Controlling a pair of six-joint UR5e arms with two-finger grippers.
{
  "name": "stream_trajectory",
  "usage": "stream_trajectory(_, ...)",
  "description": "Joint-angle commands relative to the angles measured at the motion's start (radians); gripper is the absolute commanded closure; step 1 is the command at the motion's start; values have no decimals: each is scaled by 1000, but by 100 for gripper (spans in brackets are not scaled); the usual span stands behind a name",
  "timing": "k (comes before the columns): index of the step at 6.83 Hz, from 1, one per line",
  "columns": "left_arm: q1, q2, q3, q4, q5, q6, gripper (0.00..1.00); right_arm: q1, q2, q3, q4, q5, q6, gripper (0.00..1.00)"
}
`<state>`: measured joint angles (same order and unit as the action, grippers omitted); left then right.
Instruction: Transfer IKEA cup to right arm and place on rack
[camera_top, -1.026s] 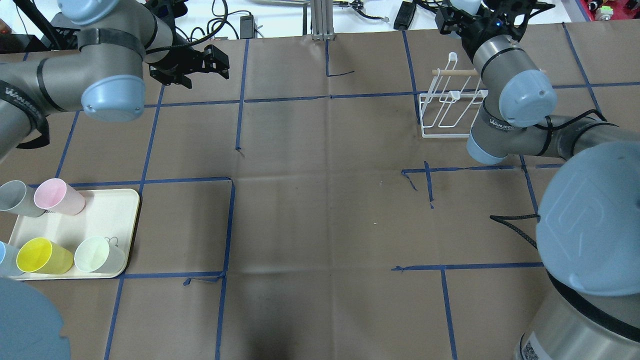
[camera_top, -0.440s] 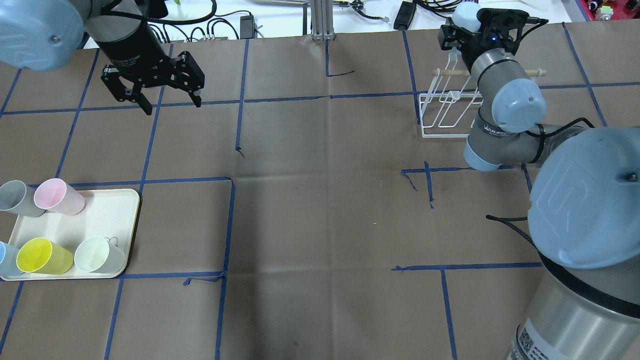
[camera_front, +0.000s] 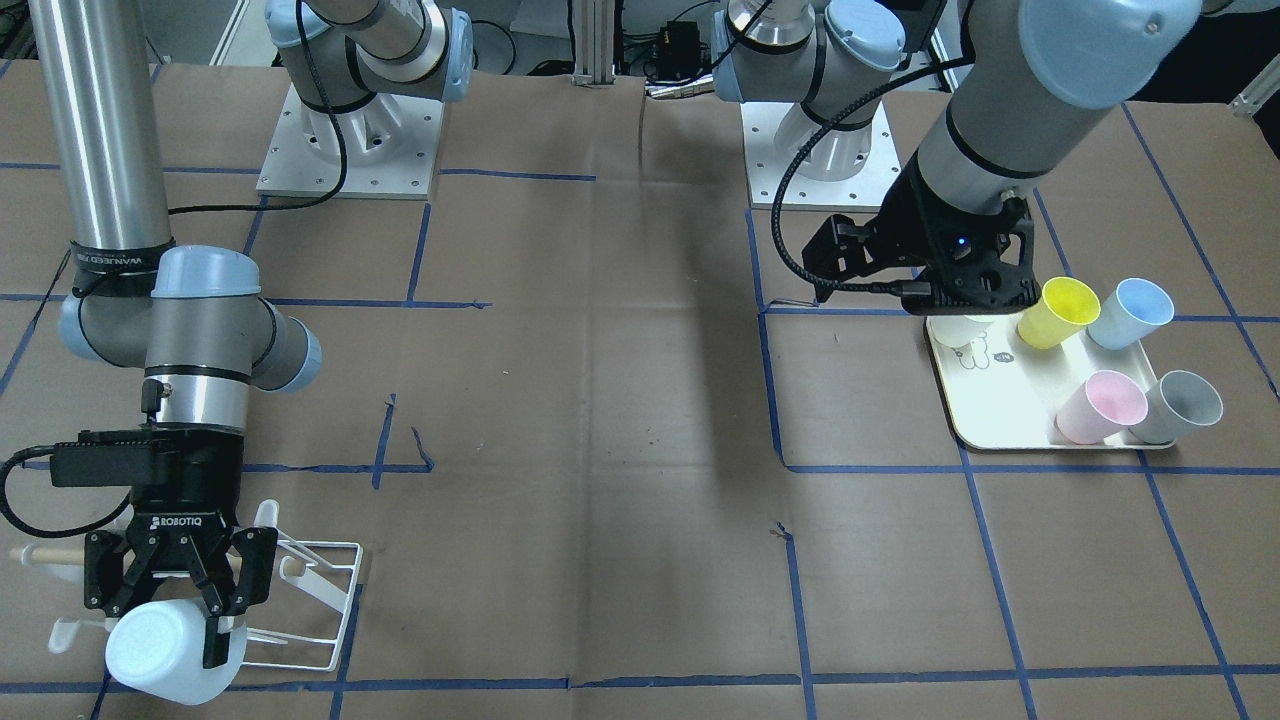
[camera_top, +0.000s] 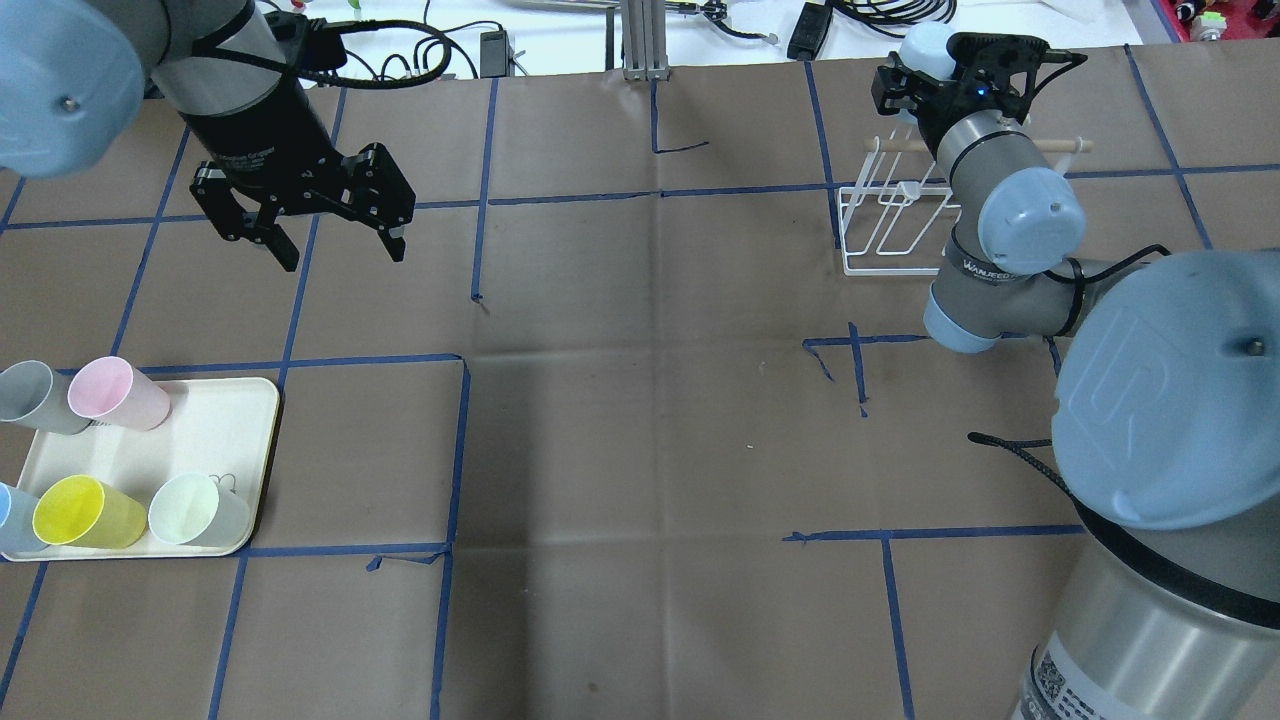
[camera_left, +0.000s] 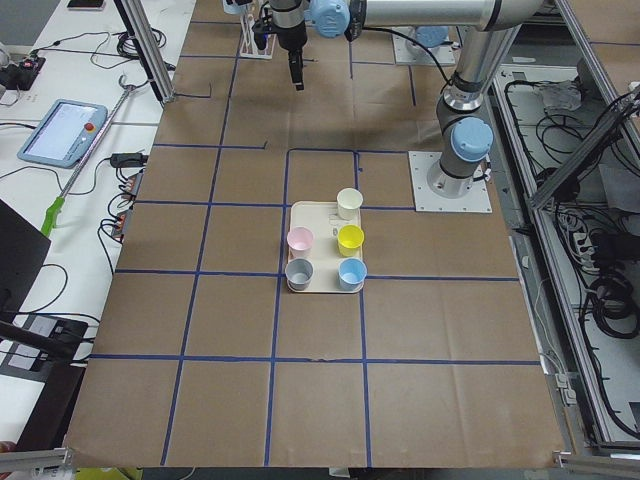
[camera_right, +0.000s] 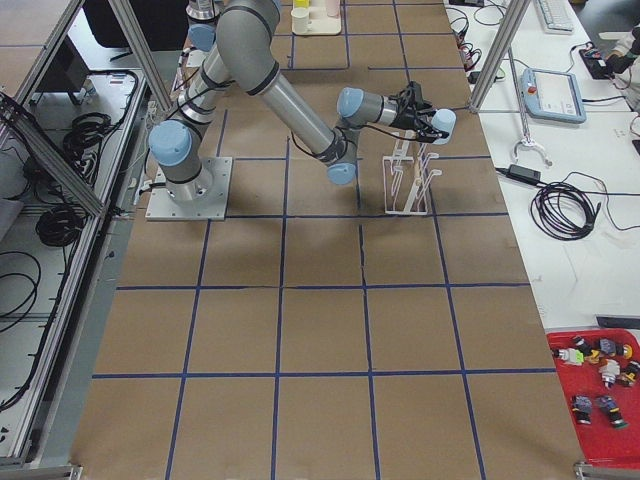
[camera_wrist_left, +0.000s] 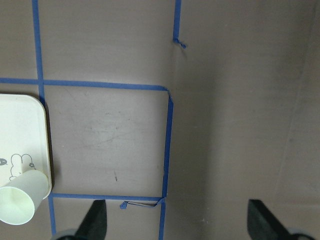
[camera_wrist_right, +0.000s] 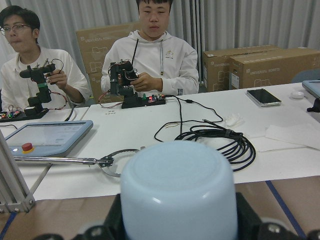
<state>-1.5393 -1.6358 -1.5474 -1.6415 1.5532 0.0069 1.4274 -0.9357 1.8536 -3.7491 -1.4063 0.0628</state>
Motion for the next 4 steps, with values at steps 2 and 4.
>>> stream_trajectory(2, 10, 56, -91, 131, 7, 39, 1, 2, 2, 21, 36, 1, 0, 57)
stream_trajectory(4, 71, 89, -120, 126, 22, 120, 1, 2, 0, 18, 78, 3, 0, 8)
